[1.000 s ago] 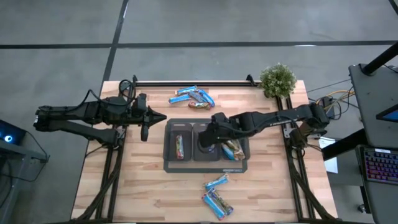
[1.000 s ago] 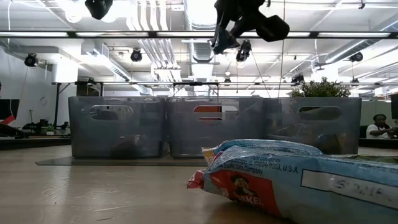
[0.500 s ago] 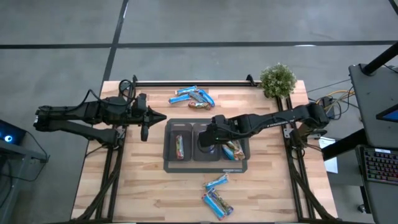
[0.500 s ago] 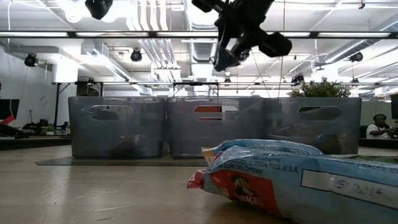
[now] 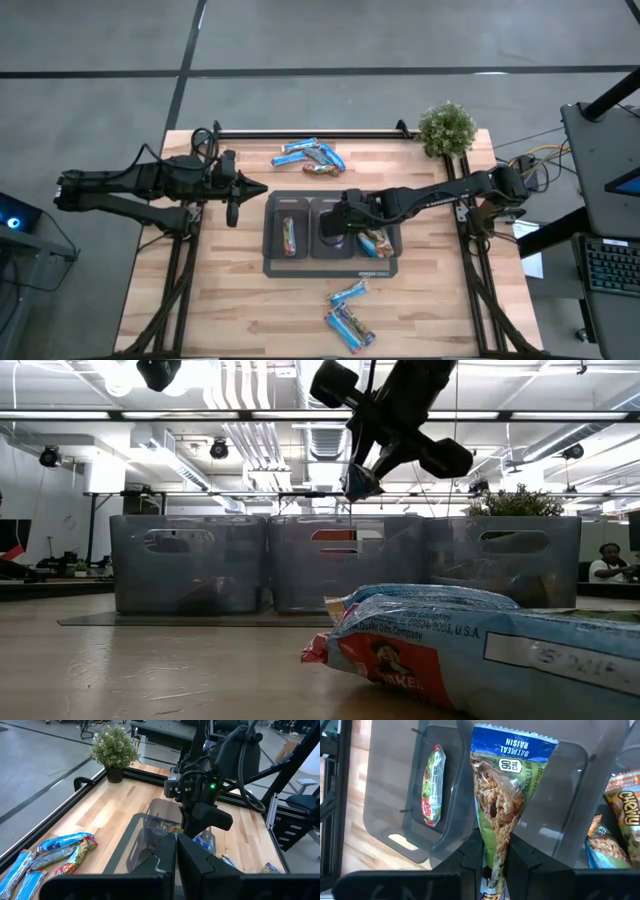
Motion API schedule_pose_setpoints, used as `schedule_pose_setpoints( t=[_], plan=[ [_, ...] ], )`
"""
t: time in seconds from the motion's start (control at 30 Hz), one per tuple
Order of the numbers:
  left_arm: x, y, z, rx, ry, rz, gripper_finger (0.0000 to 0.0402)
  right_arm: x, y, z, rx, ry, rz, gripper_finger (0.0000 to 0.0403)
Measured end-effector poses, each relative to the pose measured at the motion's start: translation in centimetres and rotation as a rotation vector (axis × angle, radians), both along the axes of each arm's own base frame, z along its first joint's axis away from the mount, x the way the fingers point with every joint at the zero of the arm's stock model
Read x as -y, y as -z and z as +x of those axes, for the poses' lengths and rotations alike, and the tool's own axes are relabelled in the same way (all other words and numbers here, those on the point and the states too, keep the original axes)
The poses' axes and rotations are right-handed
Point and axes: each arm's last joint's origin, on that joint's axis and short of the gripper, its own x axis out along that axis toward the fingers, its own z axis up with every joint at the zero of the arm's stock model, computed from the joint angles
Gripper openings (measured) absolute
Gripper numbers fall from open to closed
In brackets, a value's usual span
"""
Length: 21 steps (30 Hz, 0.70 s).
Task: Pick and place Granola Bars by type
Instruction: Put the blue granola bar into the middle black bin
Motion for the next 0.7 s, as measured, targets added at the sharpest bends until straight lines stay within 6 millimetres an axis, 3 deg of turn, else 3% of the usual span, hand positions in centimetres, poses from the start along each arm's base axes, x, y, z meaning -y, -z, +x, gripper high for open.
schedule_pose_setpoints(
  t=[0.7],
  plan=[
    [0.0, -0.04, 0.01, 0.004, 0.0, -0.001, 0.0, 0.36, 0.78, 0.11, 0.025, 0.001, 0.017, 0.005]
  ],
)
